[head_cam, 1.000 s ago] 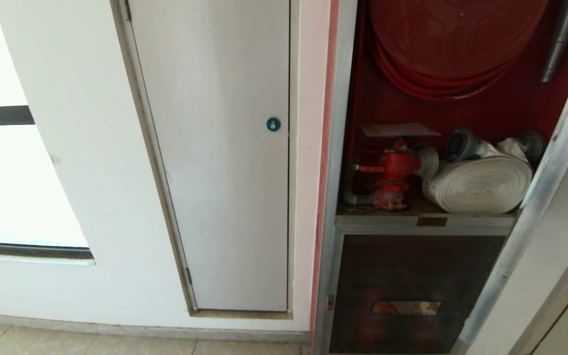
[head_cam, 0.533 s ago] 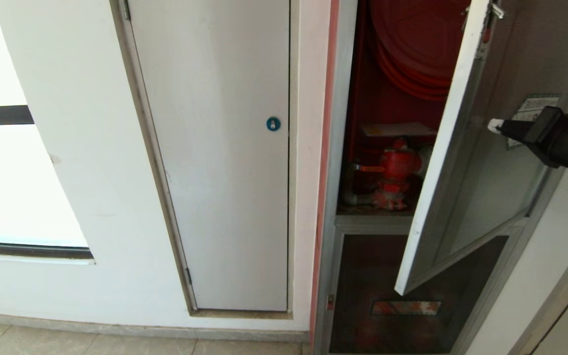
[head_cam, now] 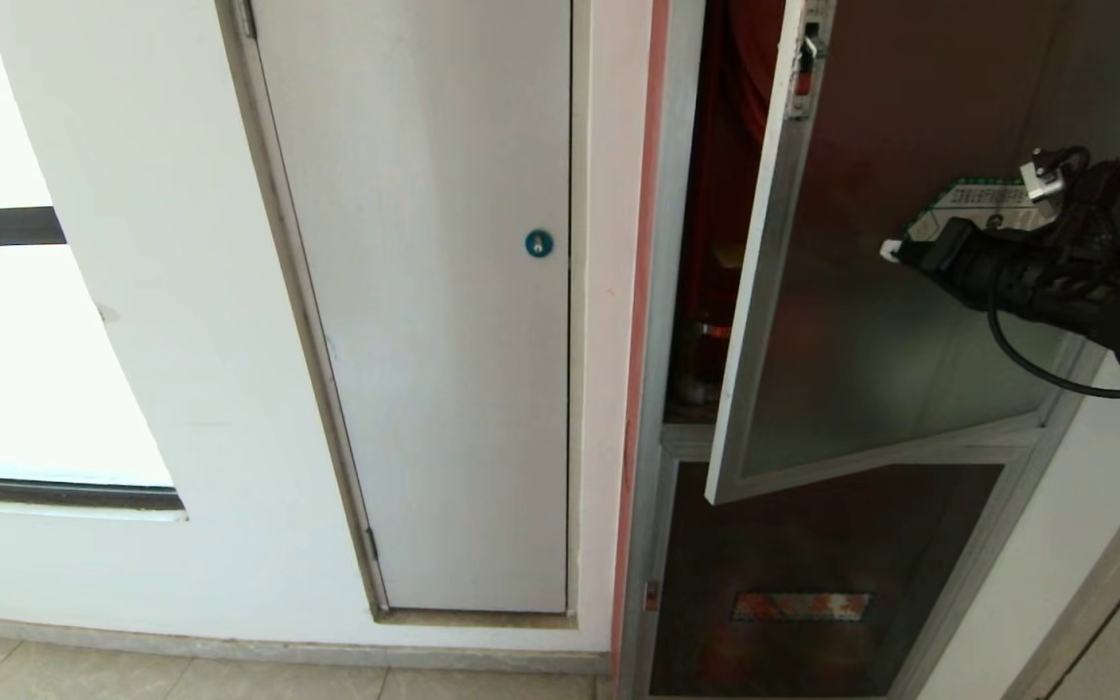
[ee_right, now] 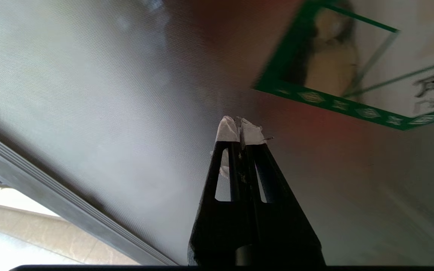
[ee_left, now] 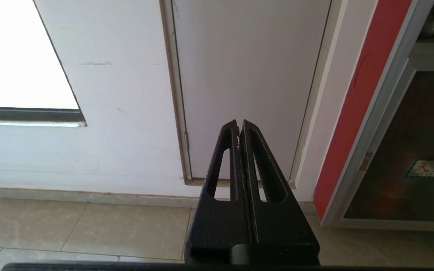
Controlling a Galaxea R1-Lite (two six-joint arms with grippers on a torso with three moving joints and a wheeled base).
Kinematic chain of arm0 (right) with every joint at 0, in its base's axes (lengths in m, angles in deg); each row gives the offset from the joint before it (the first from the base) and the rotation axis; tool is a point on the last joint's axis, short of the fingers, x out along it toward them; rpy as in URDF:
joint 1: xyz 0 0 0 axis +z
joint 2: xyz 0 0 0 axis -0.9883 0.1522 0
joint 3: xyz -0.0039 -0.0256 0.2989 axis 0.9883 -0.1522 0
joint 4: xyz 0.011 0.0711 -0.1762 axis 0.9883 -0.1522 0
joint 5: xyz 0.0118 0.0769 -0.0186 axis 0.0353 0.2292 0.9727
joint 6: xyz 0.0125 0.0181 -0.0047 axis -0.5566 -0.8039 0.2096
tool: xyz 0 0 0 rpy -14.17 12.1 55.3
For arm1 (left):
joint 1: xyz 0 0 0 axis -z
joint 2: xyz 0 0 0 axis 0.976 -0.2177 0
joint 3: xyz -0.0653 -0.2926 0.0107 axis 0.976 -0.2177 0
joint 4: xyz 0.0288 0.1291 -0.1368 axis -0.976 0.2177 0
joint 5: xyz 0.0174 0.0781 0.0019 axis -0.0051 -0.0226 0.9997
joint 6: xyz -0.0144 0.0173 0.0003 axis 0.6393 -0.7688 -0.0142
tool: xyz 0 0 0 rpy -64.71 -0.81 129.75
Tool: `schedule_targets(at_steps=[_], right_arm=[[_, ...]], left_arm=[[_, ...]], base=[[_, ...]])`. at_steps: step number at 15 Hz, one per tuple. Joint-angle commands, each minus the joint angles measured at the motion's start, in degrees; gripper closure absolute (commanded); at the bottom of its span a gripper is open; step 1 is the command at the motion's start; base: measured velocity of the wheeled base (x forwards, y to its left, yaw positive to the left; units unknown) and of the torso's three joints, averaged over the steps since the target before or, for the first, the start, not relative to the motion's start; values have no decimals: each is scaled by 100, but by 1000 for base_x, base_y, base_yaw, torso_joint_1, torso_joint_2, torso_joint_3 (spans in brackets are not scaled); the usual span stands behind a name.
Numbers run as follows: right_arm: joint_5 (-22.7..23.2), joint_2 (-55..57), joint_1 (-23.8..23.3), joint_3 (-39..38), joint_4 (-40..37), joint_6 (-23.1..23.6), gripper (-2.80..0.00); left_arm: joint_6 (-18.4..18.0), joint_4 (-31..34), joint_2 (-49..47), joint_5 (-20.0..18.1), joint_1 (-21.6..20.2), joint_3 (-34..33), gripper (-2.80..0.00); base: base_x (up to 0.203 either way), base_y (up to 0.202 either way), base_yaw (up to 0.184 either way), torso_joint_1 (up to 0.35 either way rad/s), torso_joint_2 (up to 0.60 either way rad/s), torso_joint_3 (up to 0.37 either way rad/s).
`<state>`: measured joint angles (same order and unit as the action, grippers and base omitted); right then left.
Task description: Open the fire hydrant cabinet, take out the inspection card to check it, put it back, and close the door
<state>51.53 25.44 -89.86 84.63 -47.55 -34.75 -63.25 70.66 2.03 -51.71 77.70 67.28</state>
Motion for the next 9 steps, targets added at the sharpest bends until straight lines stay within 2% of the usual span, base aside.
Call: schedule_targets(at_steps=[1,6,9], right_arm=[[-5,538,53,354,14,-14,0],[-243,471,247,479,-26,-16,0],[-402,-163,347,-70,-30,-17,0]], left_arm=[[2,0,-6,1,0,0,0],[2,0,2,1,0,0,0],[2,0,-6,1,0,0,0]], base=[[0,0,0,0,0,0],[0,0,0,0,0,0],[0,0,0,0,0,0]])
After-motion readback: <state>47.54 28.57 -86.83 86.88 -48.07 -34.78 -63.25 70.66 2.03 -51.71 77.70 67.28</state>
